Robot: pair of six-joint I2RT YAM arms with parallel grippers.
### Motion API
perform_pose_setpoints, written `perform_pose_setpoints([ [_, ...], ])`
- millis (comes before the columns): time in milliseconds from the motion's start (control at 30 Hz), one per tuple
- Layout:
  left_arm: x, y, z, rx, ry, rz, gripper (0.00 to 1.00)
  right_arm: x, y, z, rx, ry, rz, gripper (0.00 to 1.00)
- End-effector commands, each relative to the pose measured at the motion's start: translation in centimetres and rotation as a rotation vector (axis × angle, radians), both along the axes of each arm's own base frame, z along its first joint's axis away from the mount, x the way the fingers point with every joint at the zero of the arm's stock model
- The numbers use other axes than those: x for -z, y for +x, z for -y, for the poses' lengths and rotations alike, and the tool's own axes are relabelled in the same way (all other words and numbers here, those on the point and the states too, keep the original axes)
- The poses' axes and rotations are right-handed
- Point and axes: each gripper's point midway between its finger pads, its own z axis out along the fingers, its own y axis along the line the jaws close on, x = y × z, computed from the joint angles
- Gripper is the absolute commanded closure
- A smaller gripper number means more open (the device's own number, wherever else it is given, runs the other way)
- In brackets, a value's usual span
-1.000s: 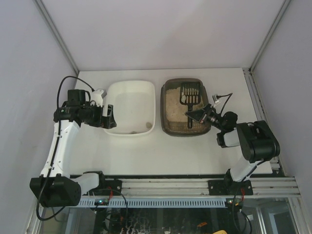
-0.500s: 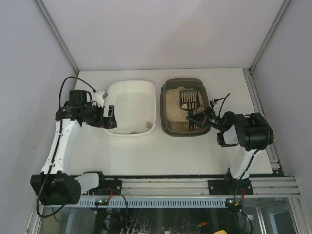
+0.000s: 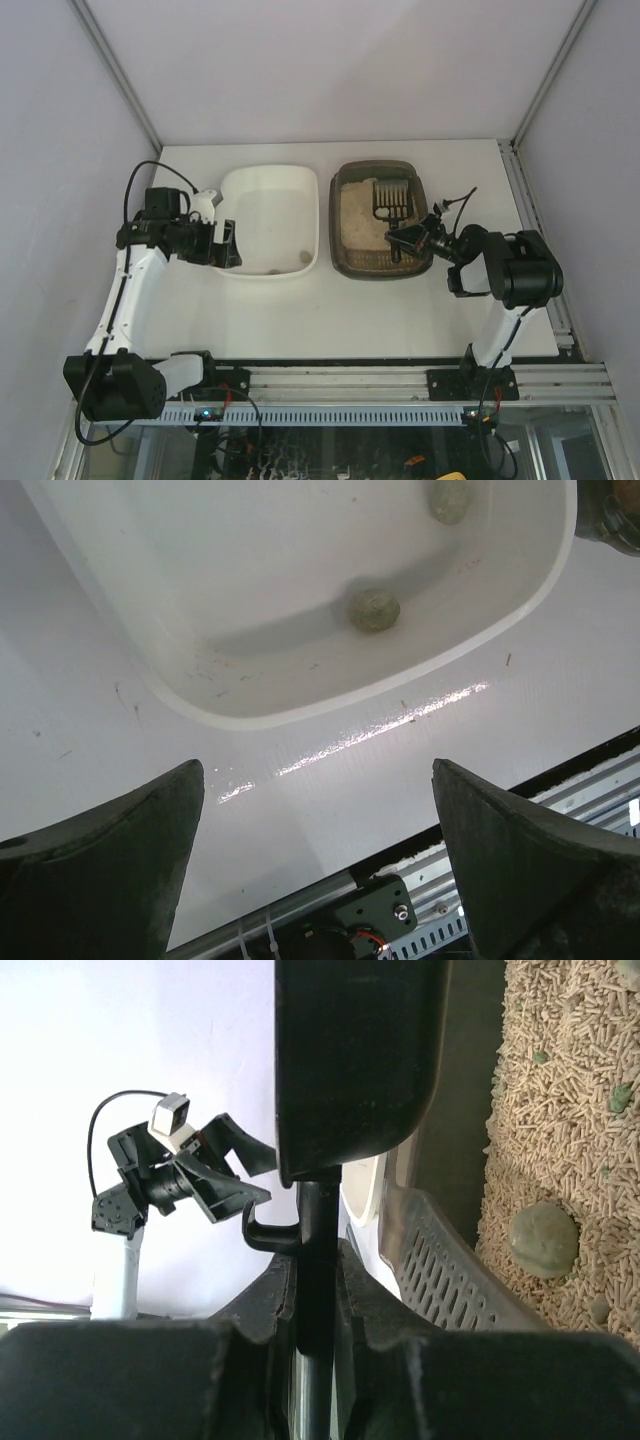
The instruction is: Clean the litter box
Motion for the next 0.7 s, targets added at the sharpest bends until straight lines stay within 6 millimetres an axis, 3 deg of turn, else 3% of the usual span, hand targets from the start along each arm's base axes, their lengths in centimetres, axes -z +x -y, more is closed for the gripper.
perform_pose_setpoints([
  [0,0.6,-0.5,0.1,0.013,-0.001,-0.010,0.00,-0.7,-0.1,-1.8,-0.066,-0.003,0.045,1.00],
  [67,0.7,-0.5,0.1,0.012,-0.005,-0.016,0.00,-0.7,-0.6,-2.3,-0.087,-0.006,0.040,1.00],
  [200,0.9,-0.8,0.7,0.023,-0.033,-0.030,0.00,-0.6,1.1,0.4,0.026,0.048,-0.012,1.00],
  [267,0.9,-0.9,0.7,0.025,-0.039,-0.031,0.00,-1.0,0.6,-0.7,-0.013,0.038,0.011,1.00],
  [367,0.8,-0.8,0.7,0.023,-0.033,-0.019,0.00,0.0,-0.7,-2.6,-0.095,-0.029,-0.018,1.00],
  [533,0.8,-0.8,0.6,0.014,-0.032,-0.015,0.00,-1.1,1.0,1.1,0.041,0.085,-0.068,1.00],
  [567,0.9,-0.8,0.6,0.012,-0.032,-0.020,0.00,-1.2,1.0,0.8,0.031,0.077,-0.051,1.00],
  [667,1.3,-0.7,0.3,-0.003,-0.018,-0.043,0.00,-1.4,-0.7,-2.7,-0.103,0.029,-0.029,1.00],
])
